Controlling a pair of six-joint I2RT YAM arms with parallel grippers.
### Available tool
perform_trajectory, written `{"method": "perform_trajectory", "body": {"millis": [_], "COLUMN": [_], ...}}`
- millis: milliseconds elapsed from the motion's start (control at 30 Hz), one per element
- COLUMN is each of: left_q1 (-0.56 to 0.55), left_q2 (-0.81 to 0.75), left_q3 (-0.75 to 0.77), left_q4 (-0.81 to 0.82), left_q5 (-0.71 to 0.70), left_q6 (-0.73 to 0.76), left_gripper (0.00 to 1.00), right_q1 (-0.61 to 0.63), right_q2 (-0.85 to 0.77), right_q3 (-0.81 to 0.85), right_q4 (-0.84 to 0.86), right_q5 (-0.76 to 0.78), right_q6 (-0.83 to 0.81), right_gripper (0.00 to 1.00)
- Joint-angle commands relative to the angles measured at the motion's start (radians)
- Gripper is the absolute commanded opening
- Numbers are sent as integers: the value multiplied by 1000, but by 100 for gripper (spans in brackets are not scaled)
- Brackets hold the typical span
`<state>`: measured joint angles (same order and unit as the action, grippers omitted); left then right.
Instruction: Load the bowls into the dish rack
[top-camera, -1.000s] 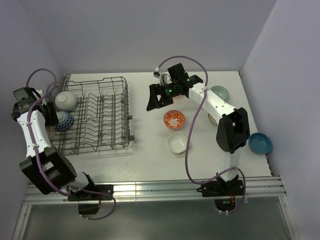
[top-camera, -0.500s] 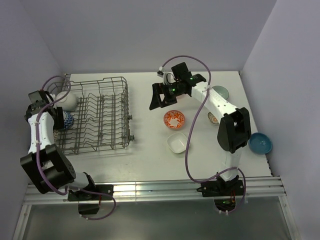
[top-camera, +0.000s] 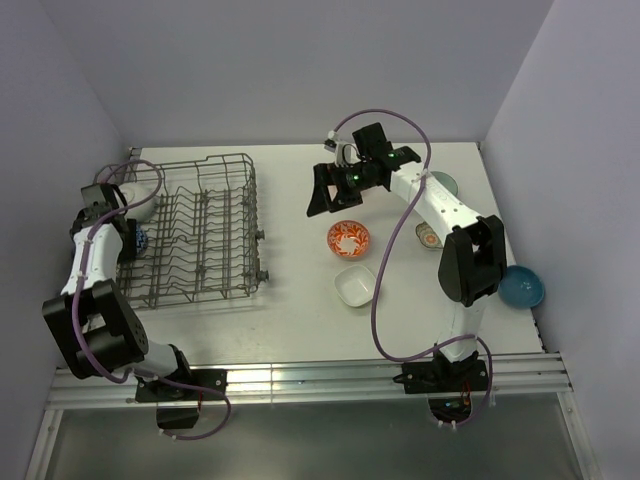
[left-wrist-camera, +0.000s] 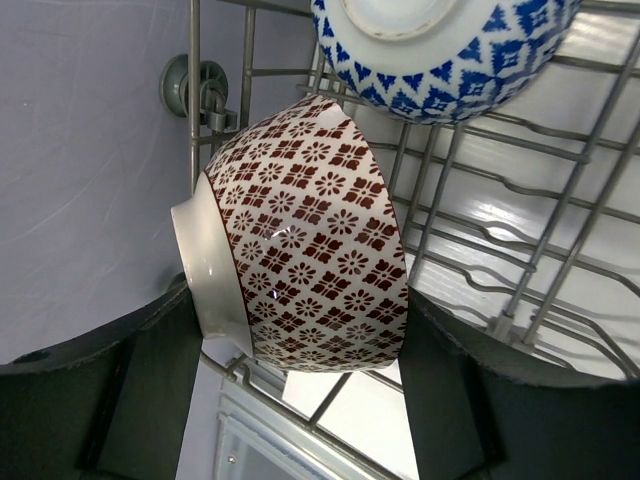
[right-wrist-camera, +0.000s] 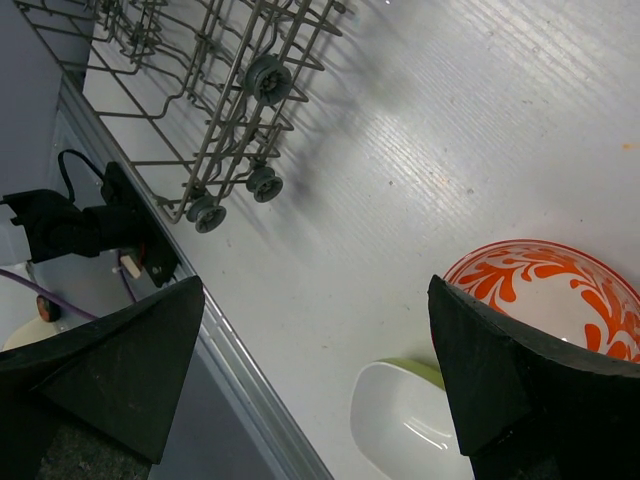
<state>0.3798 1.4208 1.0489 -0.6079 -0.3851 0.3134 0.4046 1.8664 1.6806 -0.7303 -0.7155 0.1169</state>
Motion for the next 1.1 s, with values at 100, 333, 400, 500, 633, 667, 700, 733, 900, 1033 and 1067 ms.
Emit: {"method": "perform_trajectory", "body": {"millis": [100,333,400,500,633,667,700,733,900,1033,1067], "left_q1": [-13,-28,-33,-33,-39,-42,-45,-50,-61,-71,-74], "left_q2": [3,38,56,66,75,76,76,75,79,73,70], "left_q3": [-16,-72,-93,-108,-122,-124,-122,-125,-124,-110,-107], "left_q4": [85,125,145,158,169,168,168,163,140,111,97], "left_q5": [-90,-115,-127,-130,-141,-140,-132,-130,-110,-94,-90], "left_q6": [29,33,38,35,33,33,30,29,20,12,9], "left_gripper": [0,6,8,9,20,25,38,44,83,95,97], "right_q1": [-15,-18,-21,-21,-24,-24,-26,-24,-26,-27,-27], "right_q2": [-55,-55,-55,-56,-56,-55,-55,-53,-56,-53,-52], "right_q3": [-1,-9,-15,-21,-21,-19,-18,-18,-19,-10,-7], "right_q4": [-11,-18,-20,-23,-26,-29,-34,-37,-49,-60,-60], "right_q5": [-2,-2,-5,-2,-4,-5,-9,-6,7,16,19], "right_q6": [-31,-40,-43,-48,-51,-52,-56,-59,-75,-85,-85], "right_gripper": [100,100,100,100,100,100,100,100,100,100,100]}}
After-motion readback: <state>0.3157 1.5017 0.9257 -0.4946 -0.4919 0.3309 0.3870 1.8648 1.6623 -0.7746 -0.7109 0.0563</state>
